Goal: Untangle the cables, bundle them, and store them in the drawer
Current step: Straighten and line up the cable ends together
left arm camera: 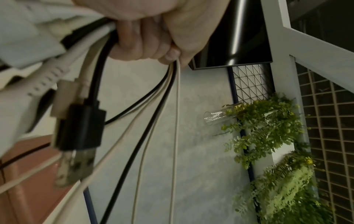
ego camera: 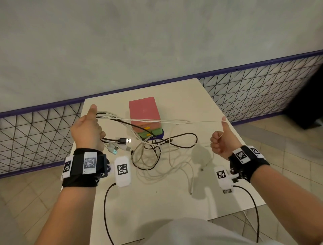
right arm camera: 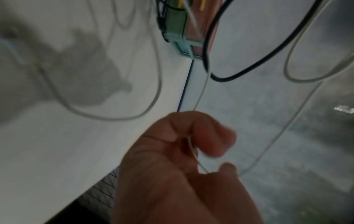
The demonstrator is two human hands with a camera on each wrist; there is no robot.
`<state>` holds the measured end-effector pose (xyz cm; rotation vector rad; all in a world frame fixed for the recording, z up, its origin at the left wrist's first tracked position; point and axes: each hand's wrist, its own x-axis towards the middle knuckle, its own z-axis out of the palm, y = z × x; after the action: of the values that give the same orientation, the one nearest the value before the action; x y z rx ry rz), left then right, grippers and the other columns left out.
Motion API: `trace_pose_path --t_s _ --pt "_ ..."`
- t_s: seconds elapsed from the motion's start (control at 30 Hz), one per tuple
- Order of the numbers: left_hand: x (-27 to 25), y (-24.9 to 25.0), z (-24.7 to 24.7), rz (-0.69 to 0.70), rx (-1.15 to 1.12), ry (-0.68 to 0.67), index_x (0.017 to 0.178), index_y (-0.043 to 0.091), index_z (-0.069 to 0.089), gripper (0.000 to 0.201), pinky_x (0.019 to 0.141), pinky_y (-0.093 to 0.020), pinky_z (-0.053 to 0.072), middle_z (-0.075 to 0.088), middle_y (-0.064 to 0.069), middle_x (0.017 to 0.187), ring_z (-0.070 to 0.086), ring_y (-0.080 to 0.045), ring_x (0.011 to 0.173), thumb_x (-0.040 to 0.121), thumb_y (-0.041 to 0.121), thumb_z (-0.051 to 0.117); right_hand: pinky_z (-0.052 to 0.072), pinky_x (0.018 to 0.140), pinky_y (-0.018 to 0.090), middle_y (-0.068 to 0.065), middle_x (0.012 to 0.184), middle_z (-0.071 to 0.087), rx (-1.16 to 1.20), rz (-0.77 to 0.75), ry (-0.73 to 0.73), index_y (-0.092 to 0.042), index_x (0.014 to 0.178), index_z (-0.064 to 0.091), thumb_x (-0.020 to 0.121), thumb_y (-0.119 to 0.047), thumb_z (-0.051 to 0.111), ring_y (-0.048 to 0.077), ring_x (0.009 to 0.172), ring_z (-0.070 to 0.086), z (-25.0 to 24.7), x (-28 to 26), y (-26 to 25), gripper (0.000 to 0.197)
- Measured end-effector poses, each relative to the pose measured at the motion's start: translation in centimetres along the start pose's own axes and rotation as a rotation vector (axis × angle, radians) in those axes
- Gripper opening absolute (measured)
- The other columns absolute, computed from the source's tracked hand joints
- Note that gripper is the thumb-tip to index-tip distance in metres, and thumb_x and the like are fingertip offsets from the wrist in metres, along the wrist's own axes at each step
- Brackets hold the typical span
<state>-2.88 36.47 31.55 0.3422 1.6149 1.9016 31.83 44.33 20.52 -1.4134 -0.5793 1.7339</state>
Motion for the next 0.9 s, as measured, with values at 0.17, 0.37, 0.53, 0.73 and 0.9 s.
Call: trace_pose_path --t_s 0.17,0.37,0.53,0.73,0.9 --pt "0.5 0.5 -0.3 -0.007 -0.04 0.014 0.07 0.021 0.046 0.03 0.035 -0.014 0.019 0.029 0.012 0.035 0.021 -0.008 0.03 0.084 0.033 0.07 0.057 0.075 0.035 0.001 0.051 0.042 0.191 -0.206 0.162 -0.009 0.06 0.044 0.078 -0.067 0.056 0.018 0.058 0.067 0.7 0.6 0.2 0.062" --pt "1.0 1.7 -1.1 0.011 -0.05 0.052 0.061 0.023 0.046 0.035 0.035 -0.016 0.018 0.027 0.011 0.036 0.02 -0.008 0.032 0.084 0.035 0.068 0.017 0.114 0.047 0.001 0.139 0.043 -0.95 -0.371 0.32 -0.019 0.102 0.057 0.086 -0.063 0.048 0.023 0.127 0.044 -1.4 1.0 0.5 0.048" --pt "1.0 1.2 -0.9 -0.05 -0.032 0.06 0.059 0.022 0.045 0.038 0.035 -0.016 0.016 0.024 0.01 0.035 0.019 -0.009 0.031 0.086 0.038 0.066 0.049 0.065 0.03 0.018 0.111 0.066 -0.519 -0.208 0.351 -0.017 0.079 0.056 0.094 -0.052 0.041 0.023 0.066 0.059 -3.0 1.9 -1.0 0.041" --pt "1.3 0.9 -1.2 -0.071 -0.02 0.063 0.057 0.021 0.04 0.041 0.035 -0.015 0.017 0.026 0.009 0.037 0.02 -0.009 0.031 0.085 0.037 0.067 0.051 0.064 0.034 0.004 0.053 0.052 0.289 -0.065 0.223 -0.019 0.05 0.03 0.076 -0.081 0.033 0.022 0.058 0.059 -4.5 1.3 -1.2 0.068" --pt "1.7 1.1 -1.7 -0.046 -0.055 0.094 0.061 0.021 0.047 0.034 0.035 -0.017 0.017 0.028 0.011 0.037 0.02 -0.008 0.031 0.083 0.036 0.068 0.043 0.06 0.031 0.003 0.057 0.045 -0.67 -0.266 0.438 -0.015 0.06 0.046 0.076 -0.082 0.037 0.022 0.057 0.044 -5.4 0.0 -1.3 0.069"
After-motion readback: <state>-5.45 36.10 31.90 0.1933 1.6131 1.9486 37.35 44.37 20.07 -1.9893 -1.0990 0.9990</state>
